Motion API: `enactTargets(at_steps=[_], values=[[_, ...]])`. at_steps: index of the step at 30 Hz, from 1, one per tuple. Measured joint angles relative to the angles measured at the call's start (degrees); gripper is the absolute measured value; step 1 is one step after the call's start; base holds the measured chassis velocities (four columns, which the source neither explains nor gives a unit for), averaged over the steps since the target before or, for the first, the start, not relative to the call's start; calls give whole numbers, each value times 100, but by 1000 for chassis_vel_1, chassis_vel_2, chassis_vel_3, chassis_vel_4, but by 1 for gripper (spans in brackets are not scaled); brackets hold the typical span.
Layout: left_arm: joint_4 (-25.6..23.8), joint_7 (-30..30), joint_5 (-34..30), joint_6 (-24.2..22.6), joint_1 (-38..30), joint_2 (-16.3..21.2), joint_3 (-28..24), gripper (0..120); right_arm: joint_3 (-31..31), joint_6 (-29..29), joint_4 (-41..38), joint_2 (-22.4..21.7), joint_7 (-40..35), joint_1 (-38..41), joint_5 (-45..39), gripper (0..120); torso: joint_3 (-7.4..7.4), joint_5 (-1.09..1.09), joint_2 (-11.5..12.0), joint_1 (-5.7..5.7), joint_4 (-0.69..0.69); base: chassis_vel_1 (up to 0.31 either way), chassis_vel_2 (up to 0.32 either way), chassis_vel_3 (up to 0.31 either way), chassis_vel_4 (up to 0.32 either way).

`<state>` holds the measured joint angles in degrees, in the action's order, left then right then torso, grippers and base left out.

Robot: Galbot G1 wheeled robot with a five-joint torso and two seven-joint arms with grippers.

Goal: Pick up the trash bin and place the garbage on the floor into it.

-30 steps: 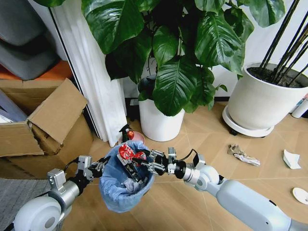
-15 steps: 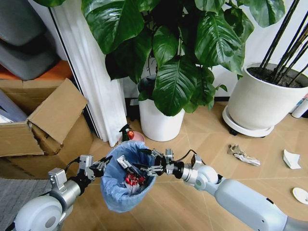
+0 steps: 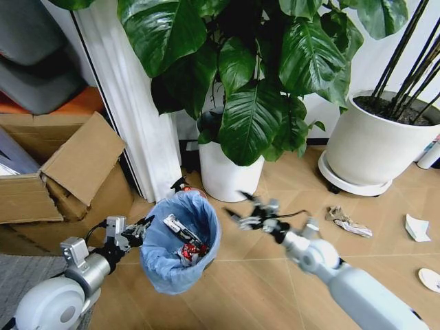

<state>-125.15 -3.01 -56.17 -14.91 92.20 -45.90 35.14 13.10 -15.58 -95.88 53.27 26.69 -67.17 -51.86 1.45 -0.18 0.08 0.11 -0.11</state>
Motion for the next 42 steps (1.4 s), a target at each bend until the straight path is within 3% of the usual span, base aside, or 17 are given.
enactTargets(at_steps=[3, 4, 7, 8, 10, 12, 13, 21, 42], values=[[0, 1, 8, 0, 3, -17, 5, 0, 88, 11, -11, 10, -32, -75, 31, 100, 0, 0, 0, 0, 0, 0, 0, 0, 0], [-43, 19, 120, 16, 61, -218, 75, 0, 1215, 153, -86, 187, -354, -1074, 501, 100, -1, -1, 0, 0, -7, 0, 0, 0, 0], [-57, 36, 171, 20, 75, -274, 87, 0, 1455, 98, -85, 264, -474, -1353, 747, 100, 0, 2, 0, 0, -5, 0, 0, 0, 0], [-69, 84, 359, 66, 125, -458, 128, 0, 2111, -172, 4, 684, -792, -1822, 1316, 100, -1, -3, 0, -1, -5, 0, 0, 0, 0], [-58, 104, 413, 80, 133, -505, 128, 0, 2289, -210, 9, 896, -811, -1957, 1440, 100, 0, -7, 0, 0, -3, 0, 0, 0, 0], [-17, 132, 514, 100, 170, -592, 131, 0, 2637, -300, 37, 1371, -781, -2189, 1589, 100, -1, 9, 0, -1, -3, 0, 0, 0, 0], [11, 149, 575, 113, 185, -636, 130, 0, 2842, -374, 79, 1663, -676, -2316, 1645, 100, 0, 1, 0, -1, -2, 0, 0, 0, 0], [-35, 154, 650, 121, 227, -740, 116, 0, 3197, -391, 169, 2229, -495, -2426, 1705, 100, 0, -2, 0, 0, -2, 0, 0, 0, 0], [-197, 163, 712, 132, 374, -784, 123, 0, 3070, -349, 341, 2341, -449, -2271, 1654, 100, 1, 0, 1, 0, -1, -35, -28, 29, 31]])
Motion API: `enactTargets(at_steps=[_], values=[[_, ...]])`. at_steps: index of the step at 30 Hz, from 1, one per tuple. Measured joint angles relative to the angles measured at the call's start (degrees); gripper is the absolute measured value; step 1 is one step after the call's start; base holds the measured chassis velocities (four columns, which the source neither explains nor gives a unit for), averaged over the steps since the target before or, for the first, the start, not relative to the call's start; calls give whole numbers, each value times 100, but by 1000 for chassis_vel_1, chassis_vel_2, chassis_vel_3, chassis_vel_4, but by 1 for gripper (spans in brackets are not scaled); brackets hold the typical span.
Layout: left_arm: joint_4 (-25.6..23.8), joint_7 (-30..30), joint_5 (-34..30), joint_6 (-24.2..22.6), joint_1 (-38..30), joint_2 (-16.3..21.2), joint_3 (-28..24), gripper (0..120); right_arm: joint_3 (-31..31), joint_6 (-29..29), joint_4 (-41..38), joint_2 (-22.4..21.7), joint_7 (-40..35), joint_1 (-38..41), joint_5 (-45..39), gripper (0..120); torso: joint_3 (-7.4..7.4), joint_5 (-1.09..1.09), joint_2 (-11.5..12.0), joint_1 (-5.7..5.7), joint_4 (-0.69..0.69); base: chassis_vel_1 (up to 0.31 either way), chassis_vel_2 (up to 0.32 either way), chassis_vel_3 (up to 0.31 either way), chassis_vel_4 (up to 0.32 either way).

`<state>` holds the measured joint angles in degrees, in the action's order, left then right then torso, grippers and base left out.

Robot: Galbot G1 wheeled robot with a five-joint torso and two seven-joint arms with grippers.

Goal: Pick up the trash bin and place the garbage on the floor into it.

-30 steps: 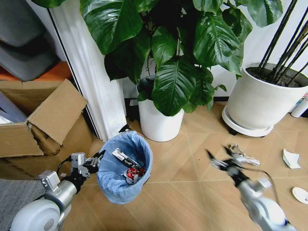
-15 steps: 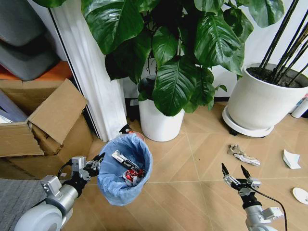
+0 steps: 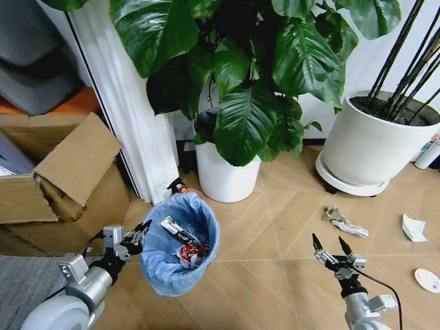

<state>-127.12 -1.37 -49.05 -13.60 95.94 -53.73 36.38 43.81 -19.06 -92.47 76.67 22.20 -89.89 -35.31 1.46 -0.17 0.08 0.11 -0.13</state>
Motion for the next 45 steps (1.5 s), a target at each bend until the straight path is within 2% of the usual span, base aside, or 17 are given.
enactTargets(at_steps=[34, 45], values=[[-36, -13, -21, -2, -7, 40, -14, 0, -27, -18, 22, 13, 54, -7, 5, 100, 0, 0, 0, 0, 0, -103, -52, 104, 43], [7, -64, 225, -36, 55, 115, -76, 0, -98, -43, -33, 33, 111, -68, 130, 100, 0, -1, 0, 0, 0, -102, -67, 96, 67]])
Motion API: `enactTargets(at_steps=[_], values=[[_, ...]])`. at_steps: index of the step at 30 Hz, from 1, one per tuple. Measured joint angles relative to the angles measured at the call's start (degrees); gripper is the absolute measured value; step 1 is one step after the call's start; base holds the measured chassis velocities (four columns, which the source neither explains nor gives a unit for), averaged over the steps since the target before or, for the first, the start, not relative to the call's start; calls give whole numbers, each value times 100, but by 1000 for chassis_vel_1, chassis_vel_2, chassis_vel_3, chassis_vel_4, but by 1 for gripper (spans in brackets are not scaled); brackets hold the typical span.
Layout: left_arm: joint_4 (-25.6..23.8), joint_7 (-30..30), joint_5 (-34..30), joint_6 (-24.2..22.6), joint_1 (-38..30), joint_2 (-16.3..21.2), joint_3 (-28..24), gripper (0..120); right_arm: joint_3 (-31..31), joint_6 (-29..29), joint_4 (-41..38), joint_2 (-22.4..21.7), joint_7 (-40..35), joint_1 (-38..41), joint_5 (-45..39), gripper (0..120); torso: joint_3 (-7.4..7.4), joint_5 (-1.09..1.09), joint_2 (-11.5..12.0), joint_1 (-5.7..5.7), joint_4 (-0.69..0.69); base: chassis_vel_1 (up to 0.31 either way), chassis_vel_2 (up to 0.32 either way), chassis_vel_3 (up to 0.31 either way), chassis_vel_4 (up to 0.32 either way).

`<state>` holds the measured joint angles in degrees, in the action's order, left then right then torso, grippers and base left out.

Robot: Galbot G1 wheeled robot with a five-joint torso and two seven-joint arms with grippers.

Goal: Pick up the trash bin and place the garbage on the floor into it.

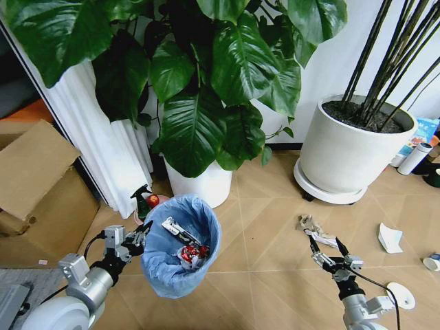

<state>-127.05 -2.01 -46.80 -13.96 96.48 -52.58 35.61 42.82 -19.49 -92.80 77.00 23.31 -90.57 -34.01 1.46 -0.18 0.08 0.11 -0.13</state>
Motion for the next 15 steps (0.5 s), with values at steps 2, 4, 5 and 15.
enactTargets(at_steps=[2, 4, 5, 15], values=[[48, -32, 70, -13, -8, 43, -14, 0, -19, -3, -9, 0, 8, -15, 33, 100, 0, 0, 0, 0, -1, -106, -54, 87, 34], [80, -52, 110, -18, -17, 68, -14, 0, -28, -7, -9, -1, 11, -25, 42, 100, 0, 0, 0, 0, -1, -95, -34, 87, 21], [105, -73, 142, -23, -25, 92, -15, 0, -36, -10, -9, -1, 16, -37, 52, 100, 0, 0, 0, 0, -1, -117, -34, 82, 22], [101, -86, 127, -59, -33, 170, -137, 0, -44, -33, -8, 17, 43, -91, 115, 100, 0, 1, 0, 0, -1, -102, -30, 94, 39]])
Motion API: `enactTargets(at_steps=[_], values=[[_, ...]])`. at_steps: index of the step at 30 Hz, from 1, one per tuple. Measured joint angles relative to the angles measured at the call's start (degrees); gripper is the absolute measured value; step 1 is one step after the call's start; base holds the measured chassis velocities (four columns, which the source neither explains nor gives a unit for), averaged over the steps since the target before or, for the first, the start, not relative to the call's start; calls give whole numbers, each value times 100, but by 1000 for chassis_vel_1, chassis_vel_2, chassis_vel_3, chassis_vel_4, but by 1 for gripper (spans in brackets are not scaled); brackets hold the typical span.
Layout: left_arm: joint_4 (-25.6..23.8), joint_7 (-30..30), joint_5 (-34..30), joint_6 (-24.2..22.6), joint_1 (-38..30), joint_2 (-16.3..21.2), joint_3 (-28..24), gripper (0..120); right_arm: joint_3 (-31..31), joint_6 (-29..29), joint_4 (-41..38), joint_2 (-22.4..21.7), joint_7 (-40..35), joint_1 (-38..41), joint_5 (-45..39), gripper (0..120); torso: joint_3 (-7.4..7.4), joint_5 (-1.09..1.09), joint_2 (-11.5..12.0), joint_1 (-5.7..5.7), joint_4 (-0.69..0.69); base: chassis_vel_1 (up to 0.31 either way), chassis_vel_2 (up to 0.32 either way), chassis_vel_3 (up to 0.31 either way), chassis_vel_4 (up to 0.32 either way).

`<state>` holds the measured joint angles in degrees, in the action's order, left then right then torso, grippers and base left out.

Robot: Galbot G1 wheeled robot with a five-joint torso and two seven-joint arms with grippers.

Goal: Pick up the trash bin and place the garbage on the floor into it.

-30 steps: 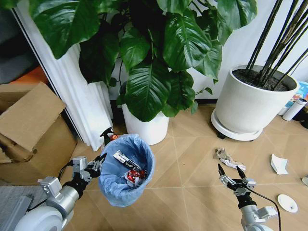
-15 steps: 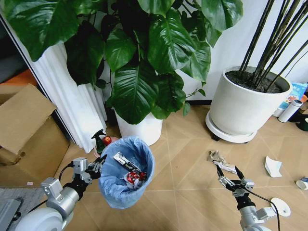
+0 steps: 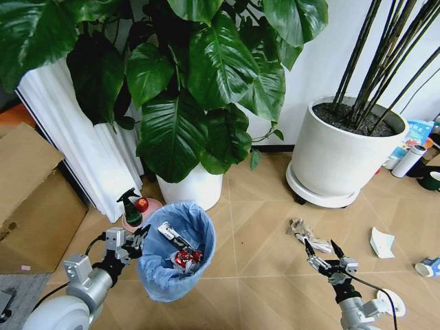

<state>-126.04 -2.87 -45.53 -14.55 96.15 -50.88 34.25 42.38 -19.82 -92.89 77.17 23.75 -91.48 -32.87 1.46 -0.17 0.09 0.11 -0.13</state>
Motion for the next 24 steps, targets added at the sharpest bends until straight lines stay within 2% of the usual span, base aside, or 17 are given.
enactTargets(at_steps=[24], values=[[-179, 182, -20, 18, 183, 35, -152, 0, 0, -55, 101, 86, 46, -46, 241, 100, 0, -1, 0, -1, 0, -88, -23, 82, 24]])
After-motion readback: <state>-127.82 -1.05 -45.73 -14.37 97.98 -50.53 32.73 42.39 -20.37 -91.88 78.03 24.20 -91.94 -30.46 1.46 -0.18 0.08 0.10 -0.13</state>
